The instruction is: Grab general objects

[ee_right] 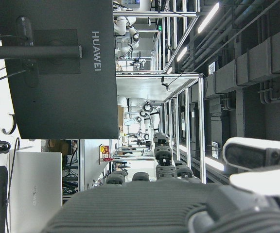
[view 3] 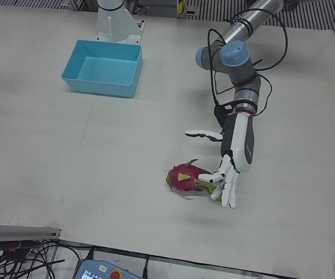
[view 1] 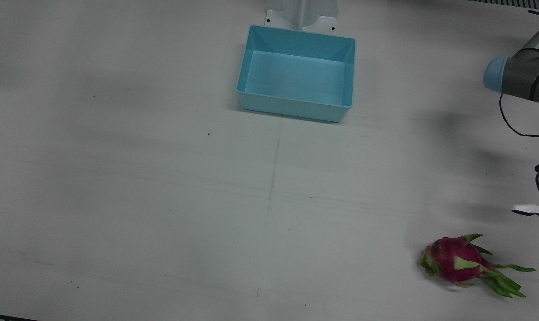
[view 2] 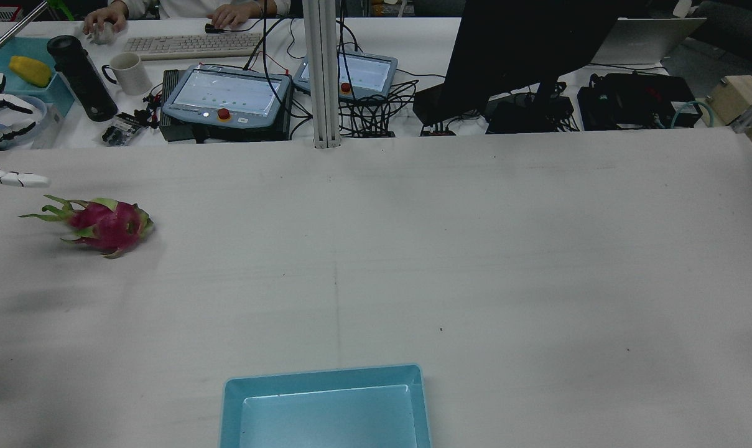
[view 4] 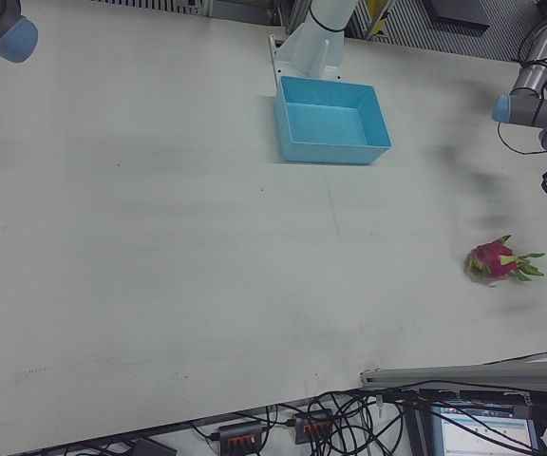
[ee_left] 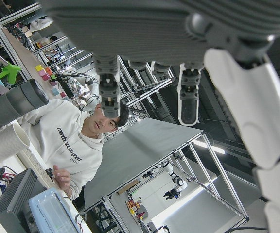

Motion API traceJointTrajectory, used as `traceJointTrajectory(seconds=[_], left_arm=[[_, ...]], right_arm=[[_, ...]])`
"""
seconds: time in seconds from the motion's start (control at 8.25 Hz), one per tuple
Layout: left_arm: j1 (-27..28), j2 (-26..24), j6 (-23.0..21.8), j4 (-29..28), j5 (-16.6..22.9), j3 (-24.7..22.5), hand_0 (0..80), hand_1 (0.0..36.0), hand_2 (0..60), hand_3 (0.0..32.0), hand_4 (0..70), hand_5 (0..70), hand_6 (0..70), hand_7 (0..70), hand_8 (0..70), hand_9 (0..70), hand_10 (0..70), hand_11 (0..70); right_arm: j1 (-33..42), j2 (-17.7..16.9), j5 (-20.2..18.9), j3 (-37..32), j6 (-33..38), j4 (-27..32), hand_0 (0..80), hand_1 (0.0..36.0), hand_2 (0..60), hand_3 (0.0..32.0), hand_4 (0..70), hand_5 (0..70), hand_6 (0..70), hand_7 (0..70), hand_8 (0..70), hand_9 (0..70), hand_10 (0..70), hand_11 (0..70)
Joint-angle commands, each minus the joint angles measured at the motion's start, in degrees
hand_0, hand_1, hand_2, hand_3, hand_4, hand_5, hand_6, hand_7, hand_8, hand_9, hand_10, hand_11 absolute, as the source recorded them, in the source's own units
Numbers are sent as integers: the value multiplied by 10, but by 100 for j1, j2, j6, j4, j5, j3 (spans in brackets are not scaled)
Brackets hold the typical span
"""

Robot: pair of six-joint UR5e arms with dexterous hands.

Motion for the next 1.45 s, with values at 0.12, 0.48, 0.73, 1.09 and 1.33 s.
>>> traceJointTrajectory(seconds=[0.12, 0.48, 0.73, 1.09, 1.33], left_arm=[[0, -1, 0, 6, 0, 1, 500, 184, 125, 16, 18, 143, 0, 64, 0, 0, 16, 45], [0, -10, 0, 6, 0, 1, 500, 184, 125, 18, 19, 139, 0, 63, 0, 0, 17, 47], [0, -10, 0, 6, 0, 1, 502, 185, 127, 18, 18, 134, 0, 63, 0, 0, 17, 46], [0, -1, 0, 6, -9, -8, 502, 187, 125, 52, 12, 64, 0, 63, 0, 0, 17, 47], [9, -53, 0, -37, 0, -87, 524, 211, 134, 114, 6, 0, 0, 55, 0, 0, 21, 56]], right_arm=[[0, 0, 5, 0, 1, 0, 0, 0, 0, 0, 0, 0, 0, 0, 0, 0, 0, 0], [0, 0, 5, 0, 1, 0, 0, 0, 0, 0, 0, 0, 0, 0, 0, 0, 0, 0], [0, 0, -4, 0, 1, 0, 0, 0, 0, 0, 0, 0, 0, 0, 0, 0, 0, 0], [0, 0, 5, 0, 1, 0, 0, 0, 0, 0, 0, 0, 0, 0, 0, 0, 0, 0], [0, 0, -4, 0, 1, 0, 0, 0, 0, 0, 0, 0, 0, 0, 0, 0, 0, 0]])
